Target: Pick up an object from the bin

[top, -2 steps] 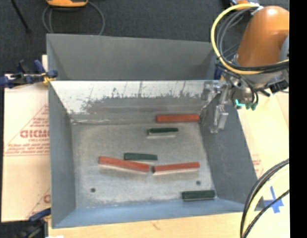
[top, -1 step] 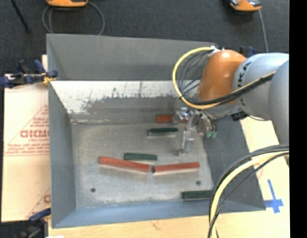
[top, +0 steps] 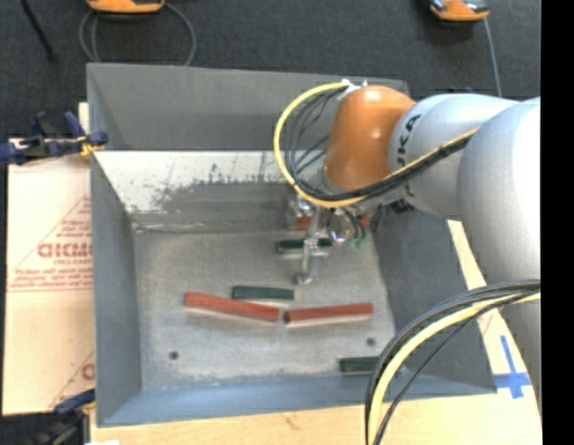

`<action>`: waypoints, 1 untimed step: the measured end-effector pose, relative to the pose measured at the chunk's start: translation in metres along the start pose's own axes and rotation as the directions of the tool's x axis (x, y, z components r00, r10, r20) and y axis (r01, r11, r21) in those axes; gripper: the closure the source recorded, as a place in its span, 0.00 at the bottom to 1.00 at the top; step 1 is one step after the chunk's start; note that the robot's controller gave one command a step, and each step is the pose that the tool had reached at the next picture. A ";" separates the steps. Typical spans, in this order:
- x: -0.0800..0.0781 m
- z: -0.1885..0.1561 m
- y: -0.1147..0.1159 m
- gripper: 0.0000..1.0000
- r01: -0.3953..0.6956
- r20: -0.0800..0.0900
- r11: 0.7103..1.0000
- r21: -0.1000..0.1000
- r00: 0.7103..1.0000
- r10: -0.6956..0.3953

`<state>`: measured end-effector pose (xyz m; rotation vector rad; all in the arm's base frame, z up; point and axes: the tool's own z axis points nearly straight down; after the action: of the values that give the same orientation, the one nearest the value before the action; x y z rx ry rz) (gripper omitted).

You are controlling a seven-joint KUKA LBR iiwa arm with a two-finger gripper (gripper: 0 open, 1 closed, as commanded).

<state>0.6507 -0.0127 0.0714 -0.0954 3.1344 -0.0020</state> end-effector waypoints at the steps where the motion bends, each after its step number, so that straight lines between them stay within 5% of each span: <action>1: -0.004 -0.006 -0.003 1.00 -0.002 0.013 1.000 0.002 1.000 0.002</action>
Offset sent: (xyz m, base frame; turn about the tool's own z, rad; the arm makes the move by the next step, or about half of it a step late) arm 0.0000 0.0000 0.0000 0.0000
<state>0.6544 -0.0159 0.0772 -0.0917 3.1215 -0.0050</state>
